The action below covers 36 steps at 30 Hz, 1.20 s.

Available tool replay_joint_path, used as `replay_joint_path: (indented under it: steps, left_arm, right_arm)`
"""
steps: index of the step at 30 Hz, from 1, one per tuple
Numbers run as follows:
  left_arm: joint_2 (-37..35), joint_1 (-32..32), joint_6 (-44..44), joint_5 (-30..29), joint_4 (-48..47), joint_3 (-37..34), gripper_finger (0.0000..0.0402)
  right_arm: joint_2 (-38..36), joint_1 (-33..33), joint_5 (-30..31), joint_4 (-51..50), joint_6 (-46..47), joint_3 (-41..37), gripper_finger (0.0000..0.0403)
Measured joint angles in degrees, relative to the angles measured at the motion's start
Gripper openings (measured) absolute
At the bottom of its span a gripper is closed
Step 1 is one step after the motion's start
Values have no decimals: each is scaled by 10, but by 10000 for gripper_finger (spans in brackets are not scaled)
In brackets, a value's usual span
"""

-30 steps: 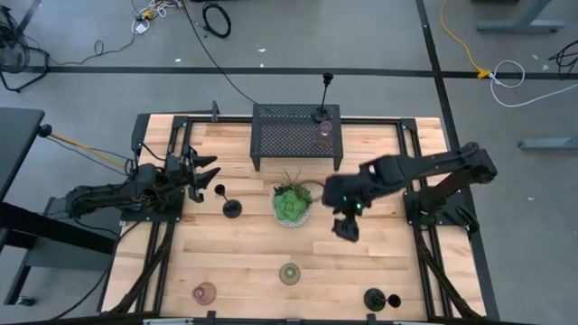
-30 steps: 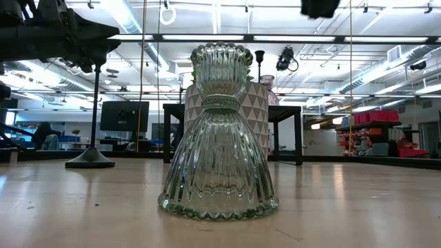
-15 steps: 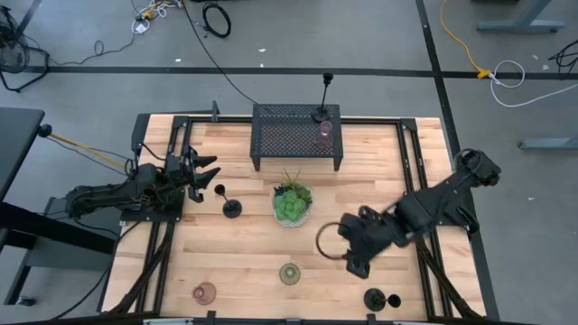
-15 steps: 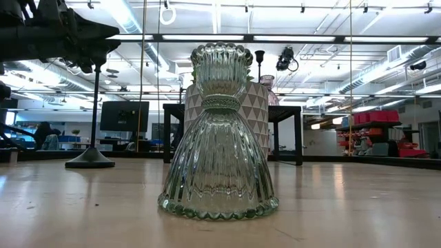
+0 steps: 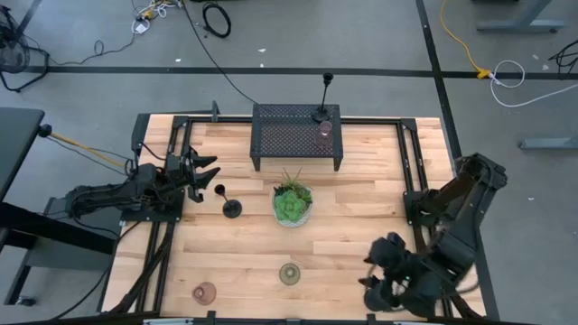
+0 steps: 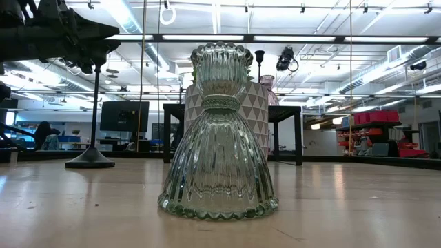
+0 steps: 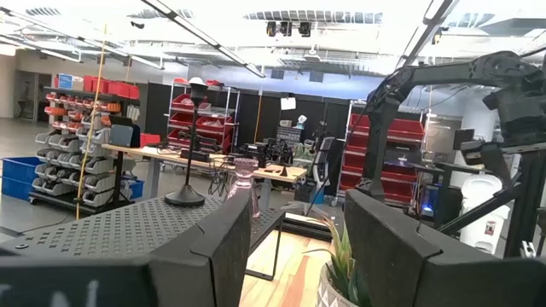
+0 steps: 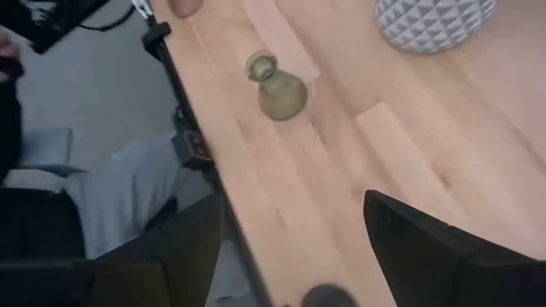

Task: Pick & Place candle stick holders
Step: Put the bottom black candle holder on the shelf

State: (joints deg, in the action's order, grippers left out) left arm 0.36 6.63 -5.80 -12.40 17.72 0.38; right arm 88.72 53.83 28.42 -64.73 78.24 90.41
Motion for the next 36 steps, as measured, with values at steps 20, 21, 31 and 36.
replay_joint_path:
  steps: [20, 21, 31, 36]
  left_arm:
    - [0, 0, -30, 6, -31, 0, 190]
    - [0, 0, -30, 6, -31, 0, 190]
    - [0, 0, -30, 6, -31, 0, 190]
    - [0, 0, -30, 6, -31, 0, 190]
  right_arm:
    - [1, 153, 69, 25, 299, -43, 278]
    - [1, 157, 65, 28, 313, -47, 278]
    - [1, 185, 21, 29, 404, -77, 278]
    - [1, 187, 0, 42, 431, -90, 278]
